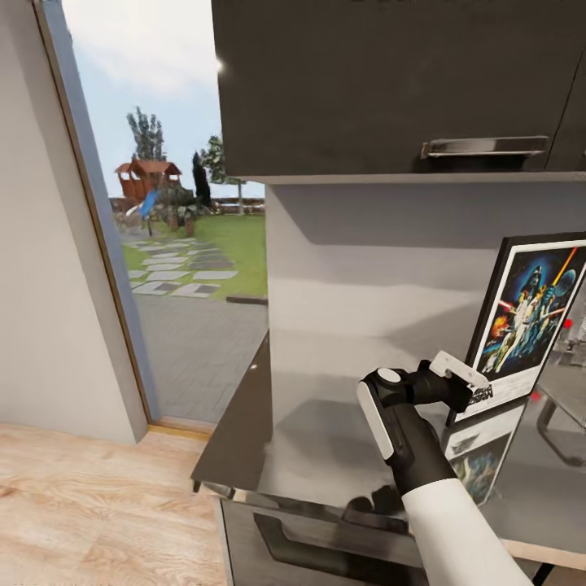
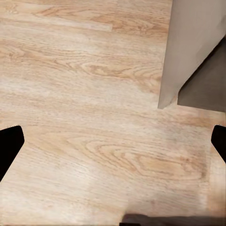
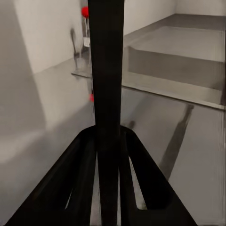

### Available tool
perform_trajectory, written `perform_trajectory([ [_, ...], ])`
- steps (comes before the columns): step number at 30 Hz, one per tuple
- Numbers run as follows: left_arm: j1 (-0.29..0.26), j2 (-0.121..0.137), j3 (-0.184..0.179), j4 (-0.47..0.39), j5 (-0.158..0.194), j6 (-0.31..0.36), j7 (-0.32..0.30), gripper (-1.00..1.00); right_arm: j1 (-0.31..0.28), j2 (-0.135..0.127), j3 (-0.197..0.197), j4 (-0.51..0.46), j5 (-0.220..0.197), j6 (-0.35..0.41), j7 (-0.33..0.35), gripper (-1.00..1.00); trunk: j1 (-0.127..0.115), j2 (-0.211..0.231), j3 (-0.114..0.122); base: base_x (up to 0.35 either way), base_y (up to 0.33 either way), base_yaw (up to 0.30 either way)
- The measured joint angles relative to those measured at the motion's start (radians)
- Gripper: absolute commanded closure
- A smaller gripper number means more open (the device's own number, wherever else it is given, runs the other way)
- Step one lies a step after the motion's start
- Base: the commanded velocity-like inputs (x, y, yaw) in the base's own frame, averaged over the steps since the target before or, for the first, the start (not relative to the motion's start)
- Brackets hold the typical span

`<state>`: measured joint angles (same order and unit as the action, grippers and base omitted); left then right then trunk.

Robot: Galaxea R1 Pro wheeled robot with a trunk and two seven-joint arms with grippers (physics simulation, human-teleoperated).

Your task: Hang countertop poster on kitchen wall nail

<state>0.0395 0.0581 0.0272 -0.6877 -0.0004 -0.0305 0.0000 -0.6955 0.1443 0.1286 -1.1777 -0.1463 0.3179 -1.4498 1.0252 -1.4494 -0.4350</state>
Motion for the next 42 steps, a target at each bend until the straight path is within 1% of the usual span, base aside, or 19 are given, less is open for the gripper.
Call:
perform_trajectory([
  [4, 0.0, 0.001, 0.0, 0.0, 0.0, 0.0, 0.0, -1.0, 0.0, 0.0, 0.0, 0.001, 0.0, 0.0, 0.0, 1.0, 0.0, 0.0, 0.0, -0.038, 0.0, 0.046],
  [9, 0.0, 0.001, 0.001, 0.0, 0.0, 0.0, 0.0, -1.0, 0.0, 0.0, 0.0, 0.001, 0.0, 0.0, 0.0, 1.0, 0.0, 0.0, 0.002, -0.009, 0.102, 0.206],
  [28, 0.0, 0.003, 0.002, 0.0, 0.001, 0.0, 0.0, -1.0, 0.0, 0.0, 0.0, 0.002, -0.001, 0.002, 0.0, 1.0, 0.0, 0.0, 0.01, -0.002, 0.278, 0.272],
  [42, 0.0, 0.003, 0.002, 0.0, 0.001, 0.0, 0.0, -1.0, 0.0, 0.0, 0.001, 0.002, -0.002, 0.002, 0.0, 1.0, 0.0, 0.0, 0.016, -0.083, 0.289, 0.277],
])
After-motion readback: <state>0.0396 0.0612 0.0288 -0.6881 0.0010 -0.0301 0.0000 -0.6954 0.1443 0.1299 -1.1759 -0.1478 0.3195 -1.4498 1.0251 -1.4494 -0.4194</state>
